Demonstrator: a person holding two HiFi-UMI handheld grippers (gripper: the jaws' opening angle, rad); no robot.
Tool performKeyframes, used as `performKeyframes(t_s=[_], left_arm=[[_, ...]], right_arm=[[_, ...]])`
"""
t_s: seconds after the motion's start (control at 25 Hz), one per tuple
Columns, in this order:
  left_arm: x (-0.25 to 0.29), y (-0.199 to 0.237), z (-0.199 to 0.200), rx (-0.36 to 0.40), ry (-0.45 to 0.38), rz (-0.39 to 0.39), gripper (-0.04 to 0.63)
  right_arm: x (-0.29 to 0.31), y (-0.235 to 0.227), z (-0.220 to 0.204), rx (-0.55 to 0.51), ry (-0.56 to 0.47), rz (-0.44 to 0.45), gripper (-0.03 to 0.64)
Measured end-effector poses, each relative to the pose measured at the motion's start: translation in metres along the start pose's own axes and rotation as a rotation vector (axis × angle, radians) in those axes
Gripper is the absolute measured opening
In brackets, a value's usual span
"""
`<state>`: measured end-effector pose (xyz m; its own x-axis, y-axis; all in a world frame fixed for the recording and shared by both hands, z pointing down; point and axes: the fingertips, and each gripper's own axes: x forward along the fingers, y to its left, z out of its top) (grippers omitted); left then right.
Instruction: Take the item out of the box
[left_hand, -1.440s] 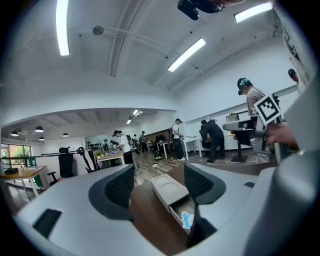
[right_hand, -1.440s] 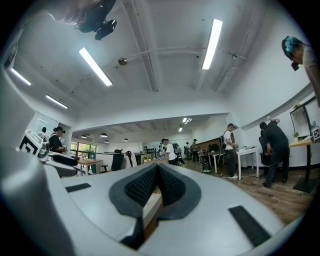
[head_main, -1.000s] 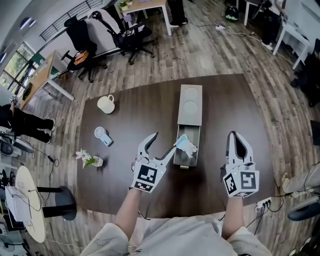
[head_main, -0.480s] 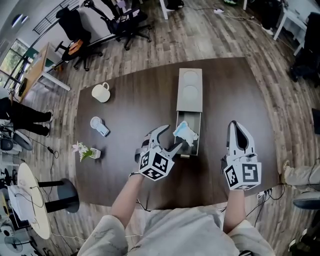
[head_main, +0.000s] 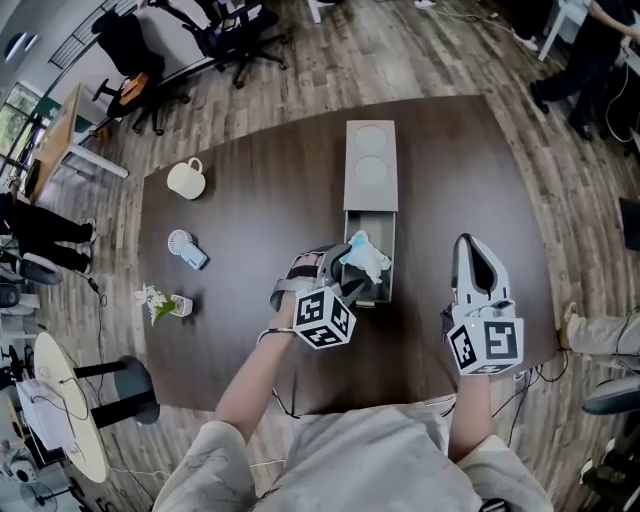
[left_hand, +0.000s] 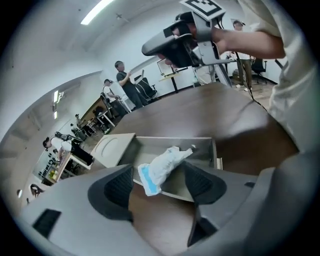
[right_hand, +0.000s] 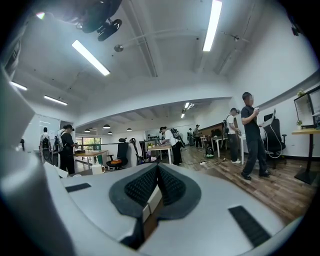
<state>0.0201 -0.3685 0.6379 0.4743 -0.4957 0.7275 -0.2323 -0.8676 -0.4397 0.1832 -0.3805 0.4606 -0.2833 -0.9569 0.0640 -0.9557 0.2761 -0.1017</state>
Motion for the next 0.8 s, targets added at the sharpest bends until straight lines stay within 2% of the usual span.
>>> performKeyframes(t_s=[0.4, 0.56, 0.64, 0.72, 0.8], left_arm=[[0.030, -0.007, 0.001, 0.173, 0.069, -0.063, 0.327], [0.039, -0.010, -0.001, 0.225, 0.094, -0.074, 0.302], [0.042, -0.010, -0.001, 0.236, 0.100, -0.066, 0.259], [0.043, -0.009, -0.001, 0.236, 0.106, -0.063, 0.155], [0.044, -0.008, -0.003, 0.221, 0.115, -0.056, 0.107]], right_arm=[[-0.004, -0.005, -0.005, -0.011, 0.019, -0.019, 0.002], [-0.005, -0.006, -0.004, -0.017, 0.022, -0.026, 0.002], [-0.006, -0.007, -0.003, -0.020, 0.021, -0.028, 0.002], [-0.006, -0.008, -0.002, -0.021, 0.020, -0.033, 0.002], [-0.007, -0.009, -0.003, -0.020, 0.023, -0.040, 0.002]])
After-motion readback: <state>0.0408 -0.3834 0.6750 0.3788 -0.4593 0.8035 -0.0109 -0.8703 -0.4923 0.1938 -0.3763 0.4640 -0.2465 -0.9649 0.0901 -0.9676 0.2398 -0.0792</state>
